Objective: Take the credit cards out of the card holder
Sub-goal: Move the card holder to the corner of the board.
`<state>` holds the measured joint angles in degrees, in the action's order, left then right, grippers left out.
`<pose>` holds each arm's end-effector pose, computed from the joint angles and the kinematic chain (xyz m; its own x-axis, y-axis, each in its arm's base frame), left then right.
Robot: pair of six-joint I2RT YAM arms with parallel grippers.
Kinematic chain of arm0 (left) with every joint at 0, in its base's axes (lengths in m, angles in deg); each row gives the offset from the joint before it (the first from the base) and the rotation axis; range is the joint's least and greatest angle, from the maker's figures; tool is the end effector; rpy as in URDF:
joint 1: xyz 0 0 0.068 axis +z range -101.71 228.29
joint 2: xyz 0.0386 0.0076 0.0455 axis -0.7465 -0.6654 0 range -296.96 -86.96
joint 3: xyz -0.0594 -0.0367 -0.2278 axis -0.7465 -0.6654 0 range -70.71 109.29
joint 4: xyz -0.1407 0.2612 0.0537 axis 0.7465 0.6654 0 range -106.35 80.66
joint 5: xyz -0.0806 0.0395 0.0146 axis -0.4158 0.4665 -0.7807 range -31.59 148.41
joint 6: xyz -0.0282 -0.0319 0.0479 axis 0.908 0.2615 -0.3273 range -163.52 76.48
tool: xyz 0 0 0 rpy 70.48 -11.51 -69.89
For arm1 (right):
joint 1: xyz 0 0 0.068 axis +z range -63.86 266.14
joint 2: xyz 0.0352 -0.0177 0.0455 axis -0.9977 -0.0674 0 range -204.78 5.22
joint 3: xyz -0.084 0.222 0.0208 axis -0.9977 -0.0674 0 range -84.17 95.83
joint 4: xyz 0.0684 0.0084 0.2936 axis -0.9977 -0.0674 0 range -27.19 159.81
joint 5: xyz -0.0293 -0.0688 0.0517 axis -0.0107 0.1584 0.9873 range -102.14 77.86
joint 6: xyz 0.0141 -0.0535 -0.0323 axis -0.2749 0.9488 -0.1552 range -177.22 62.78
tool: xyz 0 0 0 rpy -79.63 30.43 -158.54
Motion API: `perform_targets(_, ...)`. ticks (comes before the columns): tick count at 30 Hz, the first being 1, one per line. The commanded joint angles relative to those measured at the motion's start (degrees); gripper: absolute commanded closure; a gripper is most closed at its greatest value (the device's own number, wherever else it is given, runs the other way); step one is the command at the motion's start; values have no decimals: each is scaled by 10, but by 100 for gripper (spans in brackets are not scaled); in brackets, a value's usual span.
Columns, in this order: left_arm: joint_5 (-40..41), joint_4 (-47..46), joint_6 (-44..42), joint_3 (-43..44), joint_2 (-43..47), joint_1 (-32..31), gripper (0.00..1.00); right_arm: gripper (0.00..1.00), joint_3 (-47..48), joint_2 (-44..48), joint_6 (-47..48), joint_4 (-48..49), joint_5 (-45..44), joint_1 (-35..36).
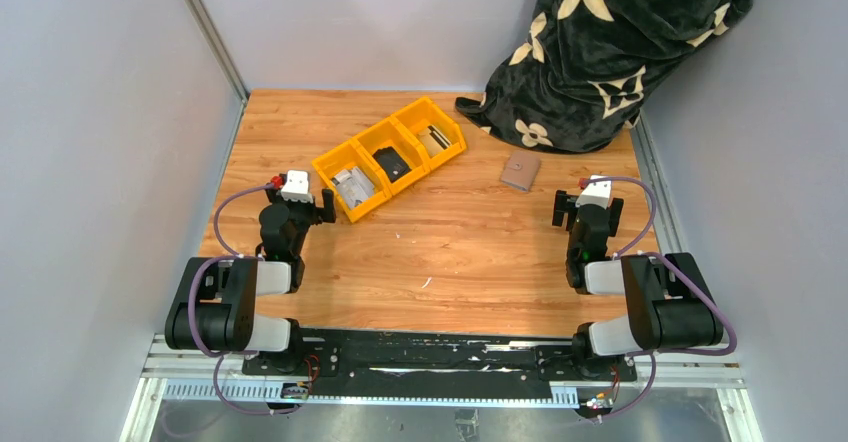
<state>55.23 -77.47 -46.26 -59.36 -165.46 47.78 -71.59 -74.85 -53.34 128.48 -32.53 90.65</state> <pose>0.2643 -0.0051 0.0825 -0.1017 0.0486 -0.9936 0.0688 0.9968 0.0417 0.2658 0.0037 0.0771 -0.1707 -0.0771 -0.9823 0.2584 0.9585 -0.1201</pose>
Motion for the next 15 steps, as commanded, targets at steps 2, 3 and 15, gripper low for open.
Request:
perform_targets(2,7,-8,2,-2,-3,-1,0,5,-1,2,-7,2,3,-6)
perform_targets(3,6,-8,2,-2,-2,-1,0,5,-1,2,-7,2,3,-6)
perform_targets(15,4,-11,2,-3,-2,0,0,5,-2,2,-6,3,3,-6)
